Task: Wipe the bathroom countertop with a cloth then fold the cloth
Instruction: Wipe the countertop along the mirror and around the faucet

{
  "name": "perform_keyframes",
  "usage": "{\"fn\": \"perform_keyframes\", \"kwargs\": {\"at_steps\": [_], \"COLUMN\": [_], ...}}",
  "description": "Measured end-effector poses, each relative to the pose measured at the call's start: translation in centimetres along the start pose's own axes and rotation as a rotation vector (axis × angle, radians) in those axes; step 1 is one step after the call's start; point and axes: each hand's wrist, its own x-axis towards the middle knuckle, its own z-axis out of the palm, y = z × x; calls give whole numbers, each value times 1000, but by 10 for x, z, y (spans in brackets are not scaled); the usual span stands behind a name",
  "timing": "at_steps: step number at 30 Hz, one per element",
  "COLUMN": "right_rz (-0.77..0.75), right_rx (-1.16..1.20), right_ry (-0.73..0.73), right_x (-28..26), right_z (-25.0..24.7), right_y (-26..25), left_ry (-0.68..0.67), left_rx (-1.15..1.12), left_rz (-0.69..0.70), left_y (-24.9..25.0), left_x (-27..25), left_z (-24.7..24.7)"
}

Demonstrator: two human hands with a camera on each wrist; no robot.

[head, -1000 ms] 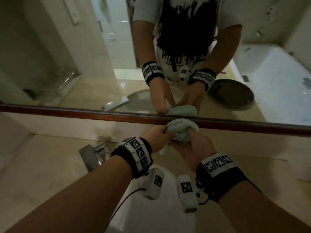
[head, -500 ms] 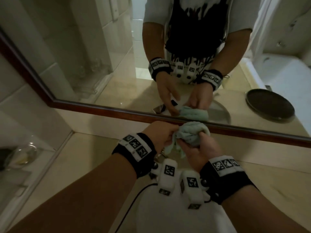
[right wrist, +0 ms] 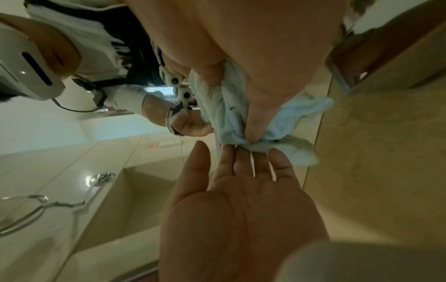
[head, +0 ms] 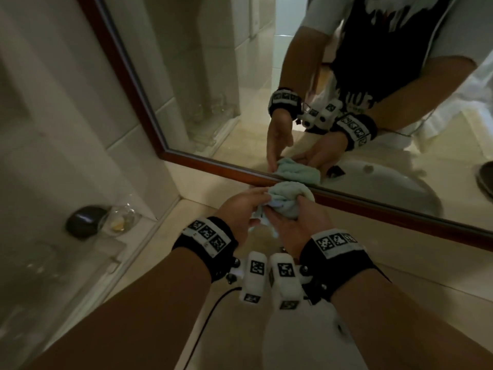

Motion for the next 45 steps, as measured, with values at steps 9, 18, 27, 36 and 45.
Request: {"fn": "perform_keyframes", "kwargs": {"at_steps": [9, 18, 27, 36, 45], "right_rz": [26, 40, 43, 72, 62], "right_rx": [9, -251, -314, -438, -466], "right_ry": [-9, -119, -89, 107, 257], "right_x": [75, 143, 184, 201, 151], "right_z": [68, 154, 160, 113, 62], "right_y": [70, 141, 176, 185, 145], "left_ry": [17, 54, 182, 161, 37], "left_rx": [55, 177, 350, 552, 668], "left_rz": [101, 205, 94, -68, -83], "left_y": [13, 16, -21, -35, -54], "left_x": [33, 66, 95, 140, 144], "left_z": [-128, -243, -262, -247, -194]}}
